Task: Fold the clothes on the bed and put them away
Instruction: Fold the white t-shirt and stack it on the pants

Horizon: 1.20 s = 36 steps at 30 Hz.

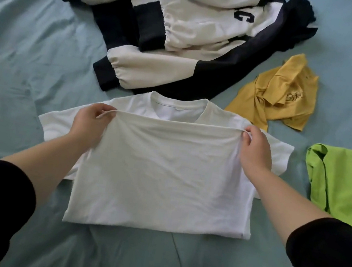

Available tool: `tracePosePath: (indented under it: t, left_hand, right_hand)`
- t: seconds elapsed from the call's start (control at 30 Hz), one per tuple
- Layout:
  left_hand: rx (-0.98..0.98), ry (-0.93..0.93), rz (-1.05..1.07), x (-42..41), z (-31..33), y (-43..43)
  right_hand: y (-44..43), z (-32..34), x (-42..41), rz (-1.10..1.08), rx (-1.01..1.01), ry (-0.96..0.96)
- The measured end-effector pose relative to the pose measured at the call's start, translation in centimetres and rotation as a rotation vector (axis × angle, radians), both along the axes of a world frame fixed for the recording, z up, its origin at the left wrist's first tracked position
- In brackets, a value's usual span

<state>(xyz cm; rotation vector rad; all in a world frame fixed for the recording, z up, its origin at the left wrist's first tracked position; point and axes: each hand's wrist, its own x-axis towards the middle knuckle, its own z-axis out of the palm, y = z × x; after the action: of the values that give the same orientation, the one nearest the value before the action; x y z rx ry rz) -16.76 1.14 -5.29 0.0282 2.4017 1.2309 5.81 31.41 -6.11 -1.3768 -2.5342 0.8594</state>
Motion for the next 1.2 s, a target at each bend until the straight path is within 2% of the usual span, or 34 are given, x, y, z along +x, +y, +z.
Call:
tracePosePath:
  t: [0.37,0.43,0.53,0.6,0.63,0.7,0.73,0.8,0.9,1.0,1.07,1.13,1.2]
  left_hand:
    - [-0.087,0.149,-0.044,-2.7,-1.1,1.1]
    - [-0.206,0.208,-0.104,-3.1,-1.0,1.3]
    - [-0.511,0.43,-0.179,-1.2,-0.9,1.7]
    - [-0.503,0.515,-0.297,2.4,-0.9,2.8]
    - [-0.51,0.53,-0.434,4.3,-1.4,3.2]
    - [-0.603,0.51,-0.686,6.4,-3.2,2.6]
    - [-0.65,0.468,-0.729,6.2,-3.9,1.8]
    - [-0.703,0.4,-0.674,4.0,-4.9,0.1]
    - [-0.748,0.379,-0.645,2.1,-4.9,-0.9]
    - [-0.763,0.393,-0.605,5.3,-4.1,0.0]
    - [-0.737,0.495,-0.757,10.1,-4.0,0.0]
    - [-0.662,0.619,-0.942,14.4,-4.6,-1.5]
    - [-0.617,0.674,-1.027,15.2,-5.2,-4.5]
  right_hand:
    - [2.3,-1.3,-3.0,0.034,0.103,-0.025]
    - [2.1,-1.2,-3.5,0.033,0.143,-0.061]
    - [-0.2,-1.0,-3.3,0.052,0.37,-0.1]
    - [-4.0,-1.0,-3.2,0.226,0.396,-0.005]
    - [-6.0,-1.4,-3.2,0.369,0.375,-0.006]
    - [-8.4,-2.9,-2.7,0.617,0.342,-0.157]
    - [-8.0,-3.6,-2.2,0.655,0.331,-0.246]
    - [-5.2,-4.7,-1.0,0.577,0.309,-0.359]
    - [-2.3,-5.1,0.0,0.506,0.332,-0.424]
    - [-5.8,-4.3,0.0,0.34,0.216,-0.388]
    - [-10.6,-3.5,1.3,0.507,0.195,-0.321]
    - [-13.9,-3.8,4.5,0.742,0.285,-0.286]
    - [-13.3,-4.4,8.0,0.774,0.288,-0.303]
